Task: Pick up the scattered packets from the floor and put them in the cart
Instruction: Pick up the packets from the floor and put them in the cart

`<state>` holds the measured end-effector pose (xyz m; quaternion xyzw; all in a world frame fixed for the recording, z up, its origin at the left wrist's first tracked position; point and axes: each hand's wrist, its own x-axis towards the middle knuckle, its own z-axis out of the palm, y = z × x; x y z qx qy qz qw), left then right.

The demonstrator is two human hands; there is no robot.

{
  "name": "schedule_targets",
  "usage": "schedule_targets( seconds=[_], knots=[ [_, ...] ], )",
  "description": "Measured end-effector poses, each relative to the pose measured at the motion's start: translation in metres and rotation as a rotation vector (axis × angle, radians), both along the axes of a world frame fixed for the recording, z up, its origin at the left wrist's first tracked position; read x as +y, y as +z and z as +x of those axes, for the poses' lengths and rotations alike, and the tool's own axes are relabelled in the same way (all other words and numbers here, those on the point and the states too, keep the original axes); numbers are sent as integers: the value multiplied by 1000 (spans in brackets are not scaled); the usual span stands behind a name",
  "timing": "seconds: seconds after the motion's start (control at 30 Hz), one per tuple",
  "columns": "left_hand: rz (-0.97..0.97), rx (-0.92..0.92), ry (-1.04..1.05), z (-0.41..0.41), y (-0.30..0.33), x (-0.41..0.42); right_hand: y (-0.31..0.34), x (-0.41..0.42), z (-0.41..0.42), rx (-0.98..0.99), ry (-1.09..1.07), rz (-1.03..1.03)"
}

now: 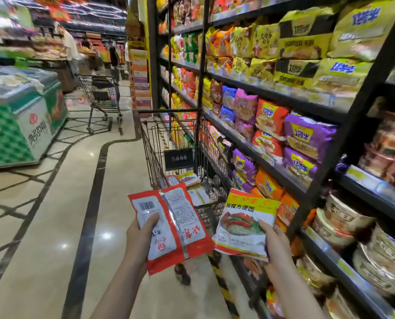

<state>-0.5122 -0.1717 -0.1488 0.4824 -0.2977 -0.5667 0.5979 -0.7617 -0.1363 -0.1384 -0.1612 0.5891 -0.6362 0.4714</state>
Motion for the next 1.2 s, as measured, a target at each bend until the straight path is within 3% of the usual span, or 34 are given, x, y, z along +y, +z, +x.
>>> schedule_targets(
  seconds=[0.33,0.8,1.2],
  knots=[
    [123,-51,125,-79,-38,-169,-38,-231,-75,124,224,115],
    [328,-192,125,-101,-118,-356,-140,-433,-75,270,433,337],
    [657,-405,102,-93,-212,-490,-238,-588,-62,354,666,587]
  ],
)
